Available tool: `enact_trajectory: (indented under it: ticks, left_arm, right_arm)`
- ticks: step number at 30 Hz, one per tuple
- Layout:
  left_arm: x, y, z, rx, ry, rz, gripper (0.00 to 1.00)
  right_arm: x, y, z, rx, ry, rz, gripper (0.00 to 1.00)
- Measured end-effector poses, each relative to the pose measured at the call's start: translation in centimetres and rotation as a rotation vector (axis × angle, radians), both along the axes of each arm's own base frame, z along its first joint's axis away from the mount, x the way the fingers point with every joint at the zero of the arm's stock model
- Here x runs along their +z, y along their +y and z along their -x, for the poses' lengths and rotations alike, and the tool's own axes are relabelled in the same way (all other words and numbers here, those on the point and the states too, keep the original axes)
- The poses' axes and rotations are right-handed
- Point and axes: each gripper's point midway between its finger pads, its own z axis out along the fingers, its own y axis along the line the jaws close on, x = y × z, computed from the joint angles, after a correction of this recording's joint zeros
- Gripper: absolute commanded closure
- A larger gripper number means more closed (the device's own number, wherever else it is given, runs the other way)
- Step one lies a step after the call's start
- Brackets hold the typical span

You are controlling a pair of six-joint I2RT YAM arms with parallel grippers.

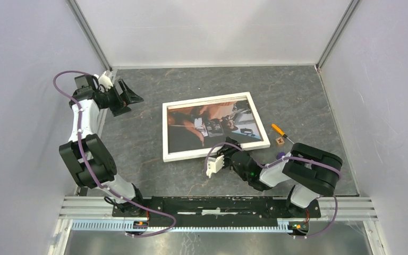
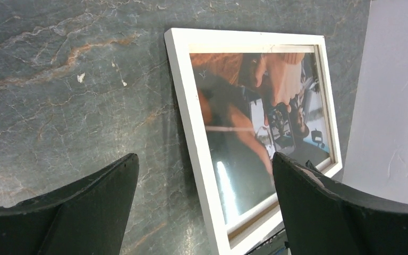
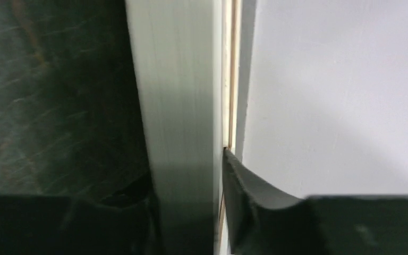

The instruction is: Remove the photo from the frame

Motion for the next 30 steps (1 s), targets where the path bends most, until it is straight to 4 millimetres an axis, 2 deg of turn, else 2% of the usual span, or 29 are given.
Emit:
enact_trajectory:
  ticks: [4, 7, 9, 12, 16, 20, 25, 30]
  left_arm:
    - [0.0, -0.1, 0.3, -0.007, -0.005, -0.009, 0.00]
    - [-0.1, -0.1, 0.4, -0.008, -0.004, -0.013, 0.00]
    - [-0.2, 0.0, 0.5, -0.007, 0.000, -0.016, 0.00]
    - [-0.4, 0.1, 0.6, -0.003, 0.008, -0.023, 0.00]
    - [-0.6, 0.2, 0.7, 0.001, 0.017, -0.032, 0.00]
    - [-0.8, 0.4, 0.7, 0.004, 0.018, -0.049, 0.00]
    - [-1.0, 0.5, 0.9, 0.002, 0.020, -0.058, 0.00]
    - [-1.6, 0.4, 1.3, -0.007, 0.032, -0.060, 0.00]
  right_arm:
    - [-2.4, 0.1, 0.9, 0.021, 0.093, 0.031, 0.37]
    - [-3.8, 0.6, 1.4, 0.040, 0.160, 0.053, 0.19]
    - [-3.2, 1.7, 1.2, 0.047, 0.171, 0.028, 0.10]
    - [-2.7, 3.8, 1.2, 0.086, 0.212, 0.010, 0.02]
    - [-2.6, 6.5, 1.8, 0.155, 0.309, 0.016, 0.02]
    - [-3.1, 8.9, 3.5, 0.252, 0.451, 0.057, 0.02]
    - [-3.6, 9.9, 5.6, 0.343, 0.577, 0.106, 0.02]
    - [-3.9, 9.8, 7.4, 0.398, 0.684, 0.147, 0.02]
